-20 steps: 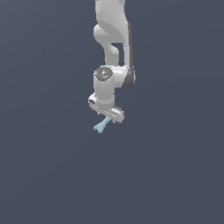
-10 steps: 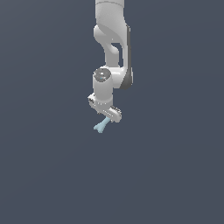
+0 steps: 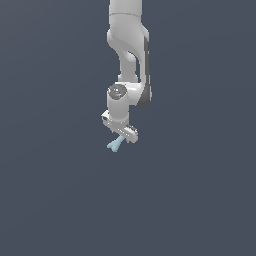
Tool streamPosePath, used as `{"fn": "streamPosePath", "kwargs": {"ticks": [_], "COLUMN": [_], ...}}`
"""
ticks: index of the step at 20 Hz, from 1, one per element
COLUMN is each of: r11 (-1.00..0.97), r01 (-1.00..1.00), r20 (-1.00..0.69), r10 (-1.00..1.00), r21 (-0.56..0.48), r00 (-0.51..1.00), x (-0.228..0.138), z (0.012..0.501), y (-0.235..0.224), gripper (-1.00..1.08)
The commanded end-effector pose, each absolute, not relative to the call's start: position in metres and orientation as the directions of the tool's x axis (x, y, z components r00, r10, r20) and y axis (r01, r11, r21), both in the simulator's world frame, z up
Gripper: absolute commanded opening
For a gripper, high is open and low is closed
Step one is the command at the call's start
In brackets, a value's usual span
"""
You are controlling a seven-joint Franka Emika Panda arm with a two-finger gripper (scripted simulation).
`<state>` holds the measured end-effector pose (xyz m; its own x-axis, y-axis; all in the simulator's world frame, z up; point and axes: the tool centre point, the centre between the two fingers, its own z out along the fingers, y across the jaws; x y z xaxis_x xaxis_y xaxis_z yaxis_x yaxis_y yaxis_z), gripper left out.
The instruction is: Pick up the object and move it to a goal position.
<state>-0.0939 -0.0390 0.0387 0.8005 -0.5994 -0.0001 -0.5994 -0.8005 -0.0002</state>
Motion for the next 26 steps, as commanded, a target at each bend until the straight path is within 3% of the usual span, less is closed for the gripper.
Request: {"fn": "streamPosePath", "kwargs": {"ticks": [1, 8, 9, 26], "r11": [-0.800, -0.799, -0.799, -0.799], "r01": [-0.601, -0.602, -0.602, -0.601], "r20": [0.000, 0.000, 0.000, 0.000], "r10": [-0.601, -0.602, -0.602, -0.601], "r21": [0.000, 0.000, 0.000, 0.000], "r00": [0.800, 0.799, 0.799, 0.799], "x": [-0.095, -0.094, -0.094, -0.091], "z": [0.027, 0.014, 0.014, 0.017], "y": [-0.039, -0.039, -0.039, -0.022], "gripper": [1.00, 1.00, -1.00, -1.00]}}
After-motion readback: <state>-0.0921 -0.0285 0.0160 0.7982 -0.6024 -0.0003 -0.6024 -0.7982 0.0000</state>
